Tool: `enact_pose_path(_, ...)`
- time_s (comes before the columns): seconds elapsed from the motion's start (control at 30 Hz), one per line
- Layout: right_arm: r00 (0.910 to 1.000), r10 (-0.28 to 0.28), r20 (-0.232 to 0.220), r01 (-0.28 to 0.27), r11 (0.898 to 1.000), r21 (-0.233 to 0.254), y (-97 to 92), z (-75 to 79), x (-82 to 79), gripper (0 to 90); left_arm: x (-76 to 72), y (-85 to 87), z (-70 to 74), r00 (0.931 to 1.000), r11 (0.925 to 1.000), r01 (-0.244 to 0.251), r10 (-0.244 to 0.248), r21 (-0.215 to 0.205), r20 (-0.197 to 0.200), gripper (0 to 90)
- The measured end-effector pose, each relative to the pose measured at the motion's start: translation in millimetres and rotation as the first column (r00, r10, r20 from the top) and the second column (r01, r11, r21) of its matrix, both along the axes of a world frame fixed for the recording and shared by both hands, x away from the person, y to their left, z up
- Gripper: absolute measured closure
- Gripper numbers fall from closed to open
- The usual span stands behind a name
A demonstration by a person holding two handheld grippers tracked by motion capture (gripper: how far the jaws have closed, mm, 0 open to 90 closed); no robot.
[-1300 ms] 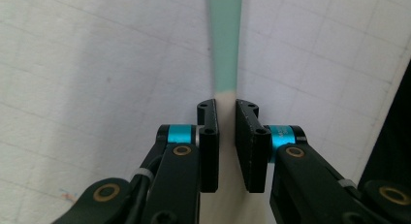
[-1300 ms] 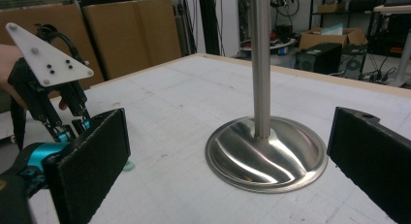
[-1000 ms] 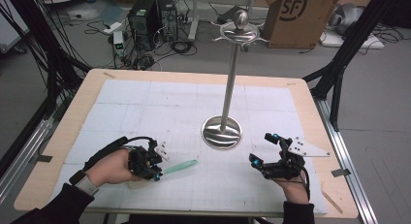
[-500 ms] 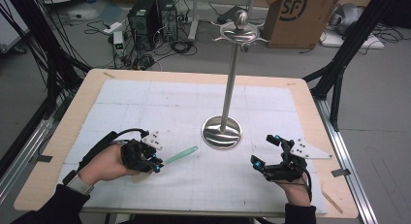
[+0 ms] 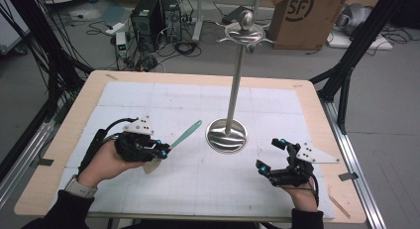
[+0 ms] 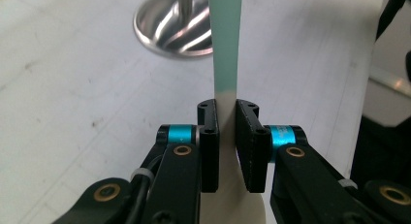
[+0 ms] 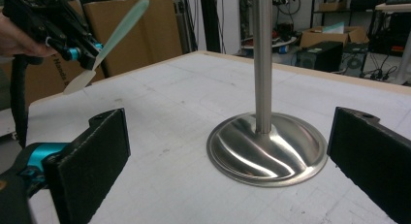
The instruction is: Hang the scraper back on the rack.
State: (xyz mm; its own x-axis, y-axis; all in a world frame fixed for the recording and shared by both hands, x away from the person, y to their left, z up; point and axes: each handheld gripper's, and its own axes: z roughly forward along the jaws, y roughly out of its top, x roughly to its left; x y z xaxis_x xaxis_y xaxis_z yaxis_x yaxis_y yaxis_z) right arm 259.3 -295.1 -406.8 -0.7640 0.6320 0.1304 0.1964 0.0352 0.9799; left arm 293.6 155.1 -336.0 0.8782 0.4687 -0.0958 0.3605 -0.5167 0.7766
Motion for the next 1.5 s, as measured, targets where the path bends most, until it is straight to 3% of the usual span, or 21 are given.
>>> enact_pose_path(0.2,1.0000,0.007,0.004,-0.007,1.000,0.005,1.2,0.7,-0.1,0.4,-0.4,-0.6,8.8,0.9984,0.9942,-0.030,0.035,-0.103,0.044,80.3)
enact_pose_path(0.27,1.0000,0.009,0.003,-0.009,1.000,0.010,1.2,1.0,-0.4,0.4,1.4,-0.5,11.6,0.9989,0.9892,-0.033,0.037,-0.143,0.030,80.3)
enact_pose_path(0.53,1.0000,0.007,0.001,-0.007,1.000,0.016,-0.5,1.6,-0.9,0.4,7.7,0.4,24.3,0.9962,0.9737,-0.025,0.043,-0.227,0.076,80.3)
enact_pose_path(0.73,1.0000,0.007,0.004,-0.007,1.000,0.012,-0.6,1.3,0.1,0.4,16.7,-0.5,32.1,0.9944,0.9654,0.000,0.027,-0.261,0.102,80.3)
enact_pose_path(0.87,1.0000,0.006,0.003,-0.006,1.000,0.015,-1.7,1.5,-0.3,0.4,20.2,-2.9,38.2,0.9920,0.9533,0.010,0.029,-0.302,0.123,80.3)
enact_pose_path(0.97,1.0000,0.005,0.002,-0.005,1.000,0.017,-2.7,1.6,-0.6,0.4,22.8,-4.0,43.9,0.9902,0.9522,0.019,0.024,-0.305,0.138,80.3)
enact_pose_path(1.07,1.0000,0.004,0.002,-0.004,1.000,0.018,-3.4,1.7,-0.6,0.4,26.7,-2.1,51.4,0.9881,0.9429,0.033,0.020,-0.331,0.153,80.3)
enact_pose_path(1.3,1.0000,0.005,0.008,-0.005,1.000,0.023,-4.2,2.4,-0.9,0.4,37.5,-2.4,70.6,0.9843,0.9340,0.045,0.019,-0.354,0.175,80.3)
enact_pose_path(1.5,0.9999,0.011,0.007,-0.011,1.000,0.022,-3.3,2.3,-1.1,0.4,42.5,-7.3,85.1,0.9765,0.9308,0.069,0.010,-0.359,0.215,80.3)
